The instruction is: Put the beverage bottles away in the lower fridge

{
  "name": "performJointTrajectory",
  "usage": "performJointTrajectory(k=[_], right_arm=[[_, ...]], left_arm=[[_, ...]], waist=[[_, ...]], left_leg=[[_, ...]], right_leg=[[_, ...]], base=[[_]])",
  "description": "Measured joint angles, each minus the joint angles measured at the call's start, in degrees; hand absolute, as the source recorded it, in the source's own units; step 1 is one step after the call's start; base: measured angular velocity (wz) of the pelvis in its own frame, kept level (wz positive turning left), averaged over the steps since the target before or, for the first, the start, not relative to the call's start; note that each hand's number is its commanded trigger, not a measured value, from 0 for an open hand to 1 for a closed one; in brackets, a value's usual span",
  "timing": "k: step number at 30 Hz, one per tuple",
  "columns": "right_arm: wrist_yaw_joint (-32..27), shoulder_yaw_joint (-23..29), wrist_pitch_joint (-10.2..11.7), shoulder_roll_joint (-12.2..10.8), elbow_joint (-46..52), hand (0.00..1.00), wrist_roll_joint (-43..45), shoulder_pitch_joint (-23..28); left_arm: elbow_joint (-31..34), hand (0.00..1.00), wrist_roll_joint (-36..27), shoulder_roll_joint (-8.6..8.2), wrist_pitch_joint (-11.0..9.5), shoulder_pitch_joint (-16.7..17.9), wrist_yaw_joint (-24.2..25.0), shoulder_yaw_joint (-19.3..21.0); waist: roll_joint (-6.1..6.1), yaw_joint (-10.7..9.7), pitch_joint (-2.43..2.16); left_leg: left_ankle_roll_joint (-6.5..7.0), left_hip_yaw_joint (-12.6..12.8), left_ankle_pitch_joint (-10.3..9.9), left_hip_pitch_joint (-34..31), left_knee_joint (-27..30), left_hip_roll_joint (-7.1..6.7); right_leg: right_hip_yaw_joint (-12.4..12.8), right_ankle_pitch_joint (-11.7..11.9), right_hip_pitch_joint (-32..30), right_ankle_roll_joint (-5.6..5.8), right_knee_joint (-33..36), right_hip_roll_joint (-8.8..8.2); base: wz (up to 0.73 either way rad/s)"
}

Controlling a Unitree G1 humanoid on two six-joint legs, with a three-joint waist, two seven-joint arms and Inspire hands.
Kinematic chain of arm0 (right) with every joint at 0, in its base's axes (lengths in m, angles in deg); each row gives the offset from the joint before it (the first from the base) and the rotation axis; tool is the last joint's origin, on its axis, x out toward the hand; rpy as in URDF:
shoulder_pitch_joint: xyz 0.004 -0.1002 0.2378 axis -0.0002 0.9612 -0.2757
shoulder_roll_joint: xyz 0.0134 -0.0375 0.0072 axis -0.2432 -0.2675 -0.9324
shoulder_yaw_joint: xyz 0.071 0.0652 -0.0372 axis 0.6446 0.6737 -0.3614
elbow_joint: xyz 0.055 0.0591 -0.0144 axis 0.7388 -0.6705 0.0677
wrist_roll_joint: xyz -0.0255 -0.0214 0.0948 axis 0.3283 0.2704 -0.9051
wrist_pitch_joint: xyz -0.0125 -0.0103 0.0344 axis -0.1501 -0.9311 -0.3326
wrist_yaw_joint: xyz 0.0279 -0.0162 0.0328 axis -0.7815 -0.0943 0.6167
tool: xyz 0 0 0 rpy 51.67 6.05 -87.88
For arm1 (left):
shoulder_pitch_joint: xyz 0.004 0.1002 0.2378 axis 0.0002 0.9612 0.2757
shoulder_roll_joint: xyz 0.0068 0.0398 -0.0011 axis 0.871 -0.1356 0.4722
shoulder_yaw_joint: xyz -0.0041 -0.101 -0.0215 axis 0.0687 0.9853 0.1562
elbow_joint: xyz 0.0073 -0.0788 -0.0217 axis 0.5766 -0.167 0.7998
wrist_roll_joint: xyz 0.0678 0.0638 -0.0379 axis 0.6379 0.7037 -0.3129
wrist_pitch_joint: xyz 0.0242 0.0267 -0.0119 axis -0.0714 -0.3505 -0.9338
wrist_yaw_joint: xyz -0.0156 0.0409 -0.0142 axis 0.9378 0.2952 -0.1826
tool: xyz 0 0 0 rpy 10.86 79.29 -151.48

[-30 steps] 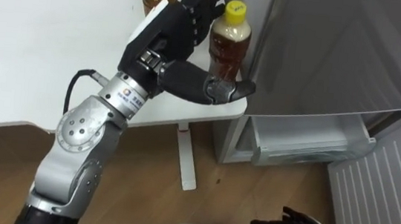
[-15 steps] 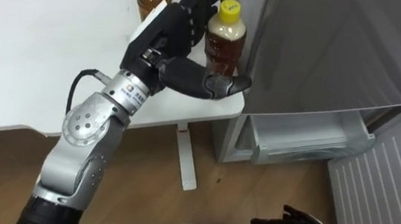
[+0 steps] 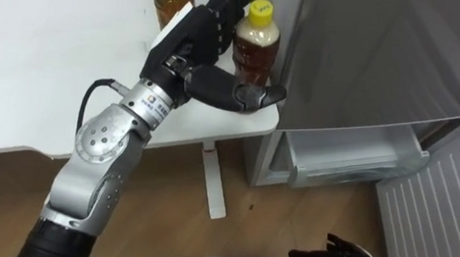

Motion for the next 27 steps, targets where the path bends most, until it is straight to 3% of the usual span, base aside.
performJointTrajectory(k=[9, 19, 20, 21, 22, 23, 24, 27], right_arm=[[0.3, 0.0, -0.1, 0.2, 0.3, 0.0, 0.0, 0.0], [0.3, 0.0, -0.7, 0.2, 0.6, 0.0, -0.1, 0.0], [0.3, 0.0, -0.7, 0.2, 0.6, 0.0, -0.1, 0.0], [0.3, 0.0, -0.7, 0.2, 0.6, 0.0, -0.1, 0.0], [0.3, 0.0, -0.7, 0.2, 0.6, 0.0, -0.1, 0.1], [0.2, 0.0, -0.8, 0.2, 0.6, 0.0, -0.1, 0.1], [0.2, 0.1, -0.8, 0.2, 0.6, 0.0, -0.1, 0.1], [0.1, 0.1, -0.8, 0.2, 0.6, 0.0, -0.1, 0.1]], left_arm=[[-3.2, 0.0, 0.1, 0.63, 0.0, -4.1, 0.1, -0.2], [-8.5, 0.0, 0.6, 0.64, 1.2, -4.4, -0.1, -0.7], [-9.0, 0.05, 0.6, 0.64, 1.5, -4.4, -0.1, -0.7], [-9.2, 0.33, 0.6, 0.64, 1.8, -4.4, 0.0, -0.7], [-9.3, 0.33, 0.6, 0.64, 1.9, -4.4, 0.0, -0.7], [-9.4, 0.95, 0.6, 0.62, 2.1, -4.4, 0.0, -0.7], [-9.4, 1.0, 0.6, 0.59, 2.3, -4.4, 0.0, -0.7], [-9.4, 1.0, 0.6, 0.5, 2.6, -4.4, -0.1, -0.7]], waist=[[0.1, -0.6, 0.04], [0.7, -0.7, -0.18], [0.77, -0.7, -0.2], [0.81, -0.7, -0.19], [0.83, -0.7, -0.19], [0.83, -0.7, -0.18], [0.85, -0.7, -0.2], [0.87, -0.8, -0.21]], left_leg=[[0.0, 0.8, 0.0, 0.1, -0.3, 0.07], [0.0, 1.0, 0.0, 0.2, 0.0, 0.11], [0.0, 1.0, 0.0, 0.2, 0.0, 0.14], [0.0, 1.0, 0.0, 0.2, -0.1, 0.16], [0.0, 1.0, 0.0, 0.2, -0.1, 0.17], [0.0, 1.0, 0.0, 0.2, -0.2, 0.18], [-0.01, 1.0, 0.0, 0.2, -0.3, 0.18], [-0.01, 1.0, 0.0, 0.2, -0.5, 0.15]], right_leg=[[0.7, 0.1, 0.0, 0.03, 0.1, 0.05], [1.1, 0.1, -0.4, 0.03, 0.1, 0.07], [1.0, 0.1, -0.4, 0.02, 0.1, 0.1], [1.0, 0.1, -0.4, 0.0, 0.1, 0.14], [1.0, 0.1, -0.4, -0.01, 0.1, 0.15], [1.0, 0.1, -0.5, -0.02, 0.1, 0.17], [1.1, 0.1, -0.5, -0.02, 0.1, 0.18], [1.1, 0.1, -0.7, -0.02, 0.1, 0.18]], base=[[-0.05], [0.0], [0.0], [0.0], [0.0], [0.0], [0.0], [0.0]])
